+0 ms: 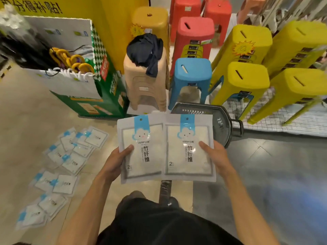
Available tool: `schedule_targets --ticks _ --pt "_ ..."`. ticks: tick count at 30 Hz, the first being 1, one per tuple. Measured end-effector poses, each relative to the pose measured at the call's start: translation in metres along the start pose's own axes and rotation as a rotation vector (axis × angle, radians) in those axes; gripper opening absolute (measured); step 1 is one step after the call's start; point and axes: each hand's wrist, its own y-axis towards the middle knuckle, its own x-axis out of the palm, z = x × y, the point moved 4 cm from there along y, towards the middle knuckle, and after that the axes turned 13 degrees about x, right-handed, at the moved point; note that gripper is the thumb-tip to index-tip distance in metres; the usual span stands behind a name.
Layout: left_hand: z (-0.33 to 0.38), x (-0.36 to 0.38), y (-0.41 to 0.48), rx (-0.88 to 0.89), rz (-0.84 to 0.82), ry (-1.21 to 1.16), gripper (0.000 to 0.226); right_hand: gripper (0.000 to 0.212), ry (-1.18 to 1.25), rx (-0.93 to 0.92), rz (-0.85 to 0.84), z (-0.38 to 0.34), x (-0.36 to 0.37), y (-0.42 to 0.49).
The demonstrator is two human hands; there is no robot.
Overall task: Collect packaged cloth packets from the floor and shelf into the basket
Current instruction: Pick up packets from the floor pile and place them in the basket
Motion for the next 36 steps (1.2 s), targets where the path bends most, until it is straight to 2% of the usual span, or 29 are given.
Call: schedule_targets --ticks 2,6,8,14,22,26,31,36 --pt "-0.002 0.026 0.010 -0.039 -0.046 0.030 0.068 0.028 0.021 0.021 0.016 0.001 -0.025 0.003" --pt "-0.007 0.069 0.037 -0.096 -0.118 0.095 0.043 0.026 0.069 0.040 0.060 -0.003 -0.062 0.008" --pt "-0.011 0.085 0.052 -0.120 -0.137 0.140 0.038 0.028 0.069 0.050 0.080 -0.002 -0.076 0.014" --pt "-0.018 0.129 0.099 -0.164 -0.229 0.181 0.045 0.029 0.106 0.144 0.135 -0.004 -0.109 0.046" --pt "-0.032 0.188 0.175 -0.243 -0.256 0.173 0.058 0.018 0.146 0.248 0.179 -0.028 -0.145 0.110" --pt "-0.045 0.206 0.215 -0.262 -0.197 0.207 0.038 0.014 0.100 0.318 0.212 -0.036 -0.161 0.155" --pt "-0.067 0.227 0.264 -0.259 -0.143 0.259 0.032 0.003 0.038 0.410 0.234 -0.032 -0.177 0.221" --pt "-0.119 0.243 0.326 -0.267 -0.086 0.238 0.029 0.007 0.030 0.426 0.223 -0.009 -0.189 0.316"
